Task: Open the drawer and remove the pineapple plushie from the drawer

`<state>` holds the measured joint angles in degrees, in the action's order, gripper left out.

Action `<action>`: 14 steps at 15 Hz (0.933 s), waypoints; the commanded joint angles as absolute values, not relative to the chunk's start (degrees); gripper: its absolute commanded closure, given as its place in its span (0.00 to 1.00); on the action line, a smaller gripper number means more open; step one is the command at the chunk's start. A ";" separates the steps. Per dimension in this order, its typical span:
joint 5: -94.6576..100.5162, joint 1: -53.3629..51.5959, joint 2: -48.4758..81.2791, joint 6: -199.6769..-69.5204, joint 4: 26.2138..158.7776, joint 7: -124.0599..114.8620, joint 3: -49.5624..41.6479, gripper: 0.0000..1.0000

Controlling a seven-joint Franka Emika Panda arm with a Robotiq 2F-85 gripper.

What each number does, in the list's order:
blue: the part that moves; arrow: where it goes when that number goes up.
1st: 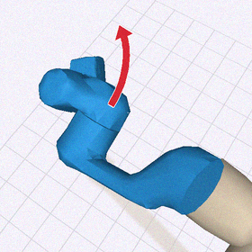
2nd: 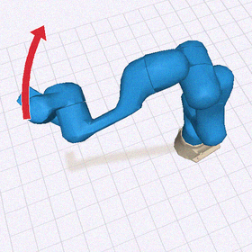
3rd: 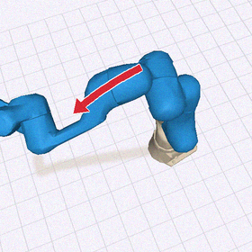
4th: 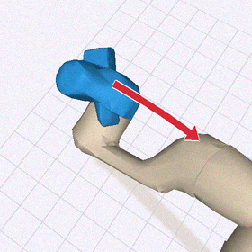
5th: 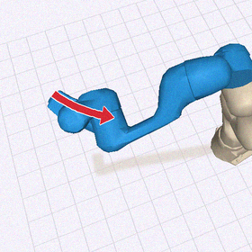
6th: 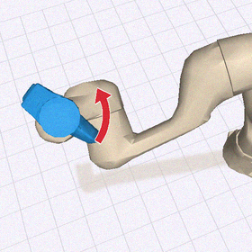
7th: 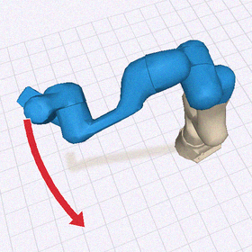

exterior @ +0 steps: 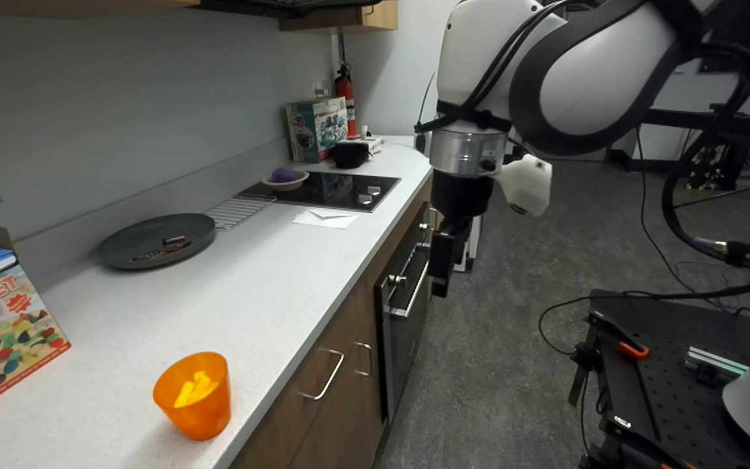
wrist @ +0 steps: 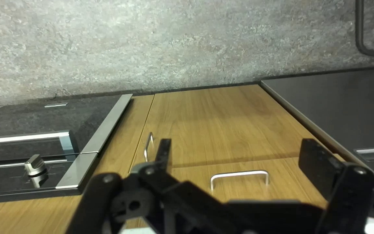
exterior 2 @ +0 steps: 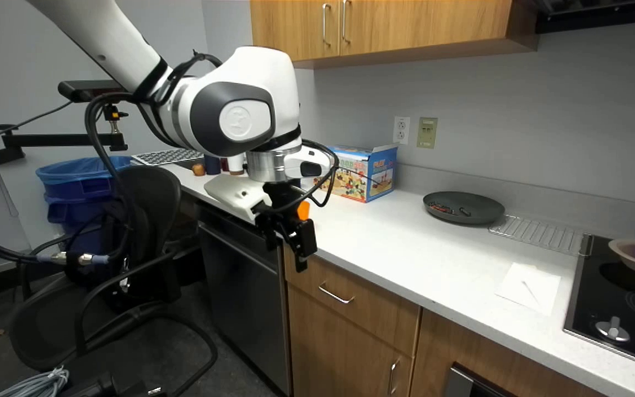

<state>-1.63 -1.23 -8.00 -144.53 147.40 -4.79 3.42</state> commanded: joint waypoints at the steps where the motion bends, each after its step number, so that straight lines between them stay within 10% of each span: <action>1: -6.73 -1.71 0.19 -150.94 143.04 -1.62 1.74 0.00; 14: -17.12 -1.19 5.21 -156.00 141.40 1.56 3.33 0.00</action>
